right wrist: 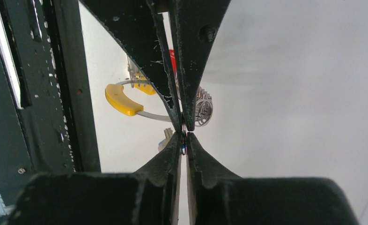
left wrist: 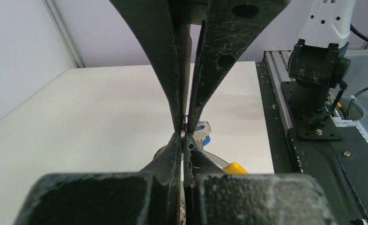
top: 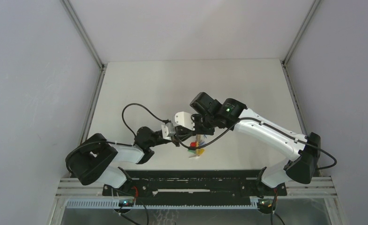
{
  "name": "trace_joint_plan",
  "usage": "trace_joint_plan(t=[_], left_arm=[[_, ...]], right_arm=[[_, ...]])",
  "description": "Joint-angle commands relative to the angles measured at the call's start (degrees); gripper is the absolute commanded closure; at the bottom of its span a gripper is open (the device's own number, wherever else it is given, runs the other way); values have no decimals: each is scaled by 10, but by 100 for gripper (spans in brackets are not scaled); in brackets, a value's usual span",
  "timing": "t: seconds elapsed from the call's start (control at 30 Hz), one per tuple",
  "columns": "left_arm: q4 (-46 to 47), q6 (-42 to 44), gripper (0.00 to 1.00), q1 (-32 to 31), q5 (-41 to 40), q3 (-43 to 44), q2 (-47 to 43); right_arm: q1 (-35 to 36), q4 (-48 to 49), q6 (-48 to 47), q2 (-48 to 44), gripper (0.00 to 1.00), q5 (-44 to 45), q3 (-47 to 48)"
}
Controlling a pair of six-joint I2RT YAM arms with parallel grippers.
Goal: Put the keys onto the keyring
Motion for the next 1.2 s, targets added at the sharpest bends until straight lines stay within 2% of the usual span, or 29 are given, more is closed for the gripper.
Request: trace_joint_plan(t=[0.0, 0.07, 0.13, 0.3, 0.43, 0.57, 0.73, 1.17], left_arm=[[27, -4, 100, -1, -50, 6, -30], [27, -4, 100, 0, -57, 3, -35], [27, -4, 100, 0, -67, 0, -41], [28, -12, 100, 3, -85, -6, -57], [30, -21, 100, 5, -85, -5, -62], [30, -25, 100, 6, -76, -3, -62], [30, -25, 100, 7, -62, -3, -62], [30, -15, 100, 7, -43, -6, -72]], right_arm=[[1, 38, 35, -30, 88, -1, -6], [-9, 62, 55, -53, 79, -2, -19], [-24, 93, 80, -88, 75, -25, -36], [-91, 217, 166, -179, 72, -106, -117], [-143, 349, 224, -248, 69, -165, -226], [-180, 443, 249, -275, 67, -252, -299], [-208, 475, 248, -254, 69, -336, -310], [-234, 473, 232, -218, 74, -406, -309]])
